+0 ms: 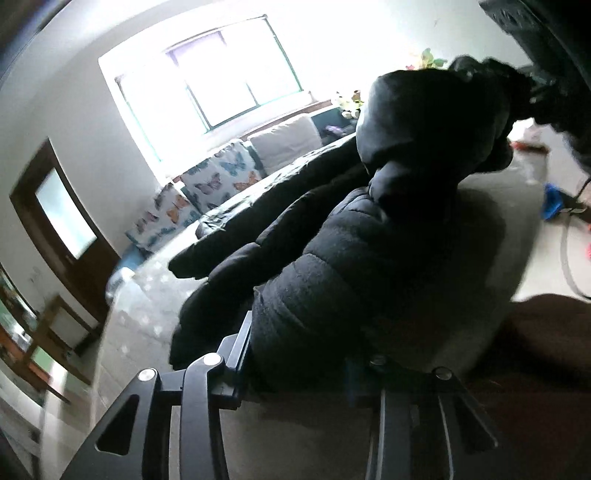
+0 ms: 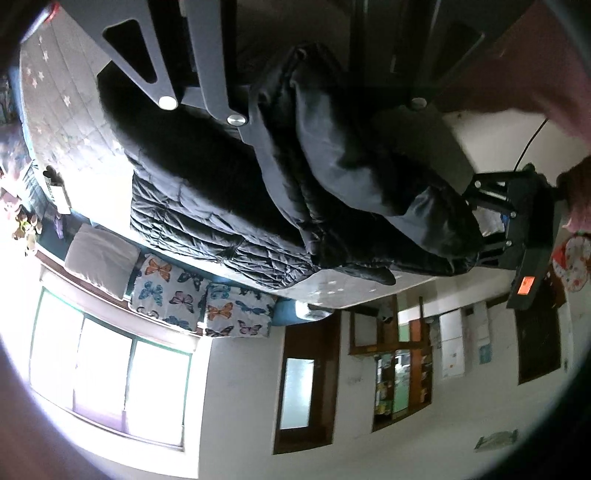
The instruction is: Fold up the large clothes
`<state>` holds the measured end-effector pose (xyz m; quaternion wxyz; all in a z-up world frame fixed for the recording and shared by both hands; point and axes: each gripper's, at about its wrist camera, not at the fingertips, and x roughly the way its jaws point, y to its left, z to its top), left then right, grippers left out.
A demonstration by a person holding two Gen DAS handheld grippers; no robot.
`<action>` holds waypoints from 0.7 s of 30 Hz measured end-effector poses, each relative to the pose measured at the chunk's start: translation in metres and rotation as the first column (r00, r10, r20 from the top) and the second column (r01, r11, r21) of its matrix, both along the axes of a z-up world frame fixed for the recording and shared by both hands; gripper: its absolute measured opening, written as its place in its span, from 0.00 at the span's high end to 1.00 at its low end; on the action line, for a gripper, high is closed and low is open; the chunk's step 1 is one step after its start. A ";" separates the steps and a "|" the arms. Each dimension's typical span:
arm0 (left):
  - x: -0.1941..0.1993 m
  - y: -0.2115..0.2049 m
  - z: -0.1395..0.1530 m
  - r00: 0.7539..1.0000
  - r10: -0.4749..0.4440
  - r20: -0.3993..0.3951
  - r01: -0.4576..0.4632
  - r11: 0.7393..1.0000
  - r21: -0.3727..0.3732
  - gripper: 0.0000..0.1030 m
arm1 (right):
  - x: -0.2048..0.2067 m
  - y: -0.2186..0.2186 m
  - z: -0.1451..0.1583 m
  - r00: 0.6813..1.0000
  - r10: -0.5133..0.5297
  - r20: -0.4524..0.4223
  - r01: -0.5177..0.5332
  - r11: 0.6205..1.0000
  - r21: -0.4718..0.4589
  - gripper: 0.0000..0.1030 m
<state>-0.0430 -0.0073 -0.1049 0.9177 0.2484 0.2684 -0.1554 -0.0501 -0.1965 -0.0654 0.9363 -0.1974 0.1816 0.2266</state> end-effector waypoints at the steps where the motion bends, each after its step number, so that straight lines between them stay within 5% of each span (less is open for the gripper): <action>1: -0.007 0.000 0.002 1.000 -0.004 -0.006 0.004 1.000 -0.005 0.61 | -0.008 0.001 0.001 1.000 0.009 -0.001 -0.009 1.000 -0.009 0.81; 5: -0.015 0.006 0.013 0.999 0.016 -0.036 -0.018 0.998 -0.057 0.61 | -0.013 0.006 0.007 1.000 0.023 0.001 -0.023 0.999 -0.030 0.82; 12: 0.021 0.018 0.045 0.998 0.031 -0.060 -0.040 0.987 -0.156 0.61 | 0.037 0.009 0.040 0.996 0.035 0.078 -0.032 0.999 -0.037 0.81; 21: 0.144 0.023 0.117 0.997 0.065 -0.042 -0.072 0.976 -0.204 0.61 | 0.150 0.011 0.089 0.985 0.047 0.167 -0.030 0.994 -0.102 0.82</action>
